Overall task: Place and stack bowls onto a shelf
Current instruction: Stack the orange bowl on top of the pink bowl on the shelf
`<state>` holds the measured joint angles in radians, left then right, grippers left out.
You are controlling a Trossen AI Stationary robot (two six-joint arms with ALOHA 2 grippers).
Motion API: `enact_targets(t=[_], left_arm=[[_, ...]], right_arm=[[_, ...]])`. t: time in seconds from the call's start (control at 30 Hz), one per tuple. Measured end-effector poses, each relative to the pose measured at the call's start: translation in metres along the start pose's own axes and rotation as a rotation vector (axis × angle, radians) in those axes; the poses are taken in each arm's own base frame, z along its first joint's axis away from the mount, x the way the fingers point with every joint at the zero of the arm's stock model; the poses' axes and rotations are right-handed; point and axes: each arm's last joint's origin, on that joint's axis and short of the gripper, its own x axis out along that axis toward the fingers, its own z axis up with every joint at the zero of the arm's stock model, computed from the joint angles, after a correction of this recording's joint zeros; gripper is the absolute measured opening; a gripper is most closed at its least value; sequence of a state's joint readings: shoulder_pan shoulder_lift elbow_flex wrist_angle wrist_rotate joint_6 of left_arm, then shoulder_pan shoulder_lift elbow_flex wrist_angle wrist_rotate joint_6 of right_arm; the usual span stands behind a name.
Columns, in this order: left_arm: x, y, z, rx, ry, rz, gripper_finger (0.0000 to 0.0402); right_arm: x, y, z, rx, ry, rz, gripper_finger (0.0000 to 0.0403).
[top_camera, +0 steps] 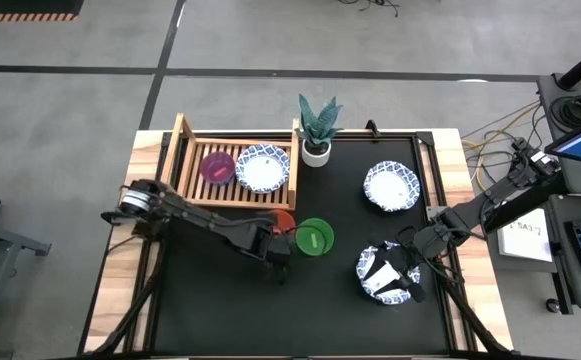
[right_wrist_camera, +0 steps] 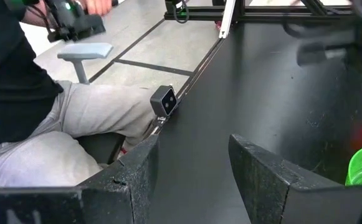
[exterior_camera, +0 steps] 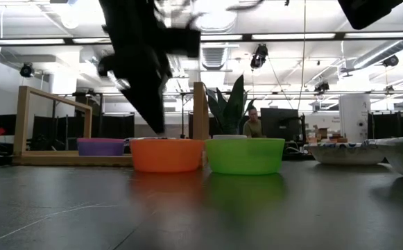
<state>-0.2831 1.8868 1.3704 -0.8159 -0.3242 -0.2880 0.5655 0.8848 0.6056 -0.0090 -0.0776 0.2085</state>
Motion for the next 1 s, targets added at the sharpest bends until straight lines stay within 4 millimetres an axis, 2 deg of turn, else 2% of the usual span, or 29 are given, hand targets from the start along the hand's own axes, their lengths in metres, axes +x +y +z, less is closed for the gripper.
enact_targets(t=[0.2, 0.37, 0.5, 0.63, 0.83, 1.0], left_arm=[[-0.044, -0.002, -0.001, 0.084, 0.064, 0.089, 0.0000], [-0.063, 0.003, 0.008, 0.039, -0.035, 0.054, 0.0000], [-0.057, -0.001, 0.009, 0.060, -0.071, 0.009, 0.0008], [-0.044, -0.004, 0.004, 0.055, -0.052, -0.068, 0.0048], [-0.012, -0.006, -0.009, 0.044, -0.085, -0.030, 0.0125], [0.019, 0.004, -0.020, -0.008, -0.129, -0.025, 0.0153]], right_arm=[[0.000, 0.000, -0.001, -0.009, 0.003, -0.001, 0.0183], [0.001, -0.001, -0.003, -0.010, 0.008, -0.002, 0.0183], [0.001, -0.001, -0.005, -0.010, -0.004, 0.001, 0.0183], [0.002, -0.002, -0.010, -0.009, 0.001, 0.000, 0.0183], [0.003, -0.004, -0.015, -0.008, 0.007, -0.002, 0.0183], [0.003, -0.003, -0.015, -0.008, 0.003, -0.001, 0.0183]])
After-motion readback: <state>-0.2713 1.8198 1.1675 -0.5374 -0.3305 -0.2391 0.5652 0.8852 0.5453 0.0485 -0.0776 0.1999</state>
